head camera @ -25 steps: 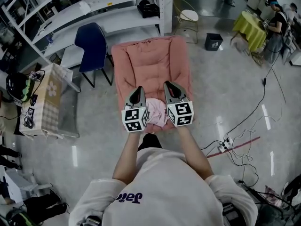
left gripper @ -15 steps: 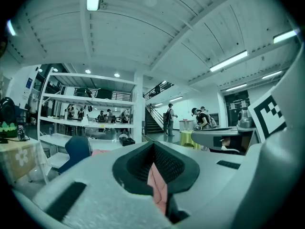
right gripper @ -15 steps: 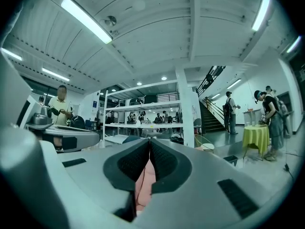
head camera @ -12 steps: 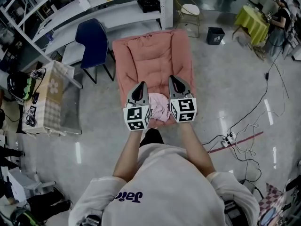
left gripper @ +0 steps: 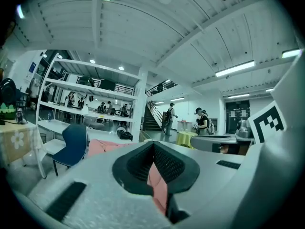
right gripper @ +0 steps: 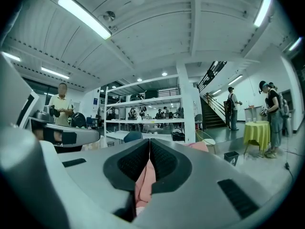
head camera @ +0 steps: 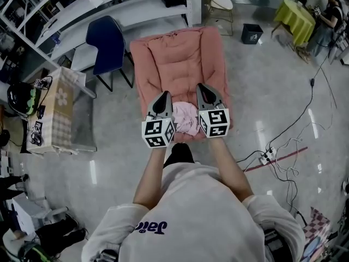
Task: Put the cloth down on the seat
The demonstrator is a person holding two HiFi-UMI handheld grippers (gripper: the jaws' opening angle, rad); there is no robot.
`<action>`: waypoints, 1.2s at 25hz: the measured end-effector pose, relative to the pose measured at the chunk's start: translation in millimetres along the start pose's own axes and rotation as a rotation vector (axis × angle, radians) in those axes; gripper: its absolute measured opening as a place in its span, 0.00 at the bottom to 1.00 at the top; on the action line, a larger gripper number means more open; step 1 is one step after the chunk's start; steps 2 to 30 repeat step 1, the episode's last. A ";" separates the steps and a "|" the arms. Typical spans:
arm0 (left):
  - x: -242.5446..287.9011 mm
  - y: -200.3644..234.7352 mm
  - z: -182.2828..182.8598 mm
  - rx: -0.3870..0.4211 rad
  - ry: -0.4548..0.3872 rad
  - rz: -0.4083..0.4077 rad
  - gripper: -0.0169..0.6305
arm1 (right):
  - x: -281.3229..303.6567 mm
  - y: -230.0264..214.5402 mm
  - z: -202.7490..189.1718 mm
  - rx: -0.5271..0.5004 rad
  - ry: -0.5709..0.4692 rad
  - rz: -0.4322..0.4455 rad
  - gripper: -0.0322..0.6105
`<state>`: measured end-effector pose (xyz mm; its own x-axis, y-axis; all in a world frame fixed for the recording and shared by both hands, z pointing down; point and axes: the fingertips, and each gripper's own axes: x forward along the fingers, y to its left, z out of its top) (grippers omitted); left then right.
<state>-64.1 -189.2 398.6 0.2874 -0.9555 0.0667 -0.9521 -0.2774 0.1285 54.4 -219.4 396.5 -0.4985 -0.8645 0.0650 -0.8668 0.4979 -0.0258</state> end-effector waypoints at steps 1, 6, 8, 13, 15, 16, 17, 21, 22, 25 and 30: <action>2.8 3.0 -0.5 -0.015 0.002 -0.002 0.05 | 3.3 0.2 -1.9 0.000 0.006 0.002 0.08; 2.8 3.0 -0.5 -0.015 0.002 -0.002 0.05 | 3.3 0.2 -1.9 0.000 0.006 0.002 0.08; 2.8 3.0 -0.5 -0.015 0.002 -0.002 0.05 | 3.3 0.2 -1.9 0.000 0.006 0.002 0.08; 2.8 3.0 -0.5 -0.015 0.002 -0.002 0.05 | 3.3 0.2 -1.9 0.000 0.006 0.002 0.08; 2.8 3.0 -0.5 -0.015 0.002 -0.002 0.05 | 3.3 0.2 -1.9 0.000 0.006 0.002 0.08; 2.8 3.0 -0.5 -0.015 0.002 -0.002 0.05 | 3.3 0.2 -1.9 0.000 0.006 0.002 0.08; 2.8 3.0 -0.5 -0.015 0.002 -0.002 0.05 | 3.3 0.2 -1.9 0.000 0.006 0.002 0.08; 2.8 3.0 -0.5 -0.015 0.002 -0.002 0.05 | 3.3 0.2 -1.9 0.000 0.006 0.002 0.08; 2.8 3.0 -0.5 -0.015 0.002 -0.002 0.05 | 3.3 0.2 -1.9 0.000 0.006 0.002 0.08; 2.8 3.0 -0.5 -0.015 0.002 -0.002 0.05 | 3.3 0.2 -1.9 0.000 0.006 0.002 0.08; 2.8 3.0 -0.5 -0.015 0.002 -0.002 0.05 | 3.3 0.2 -1.9 0.000 0.006 0.002 0.08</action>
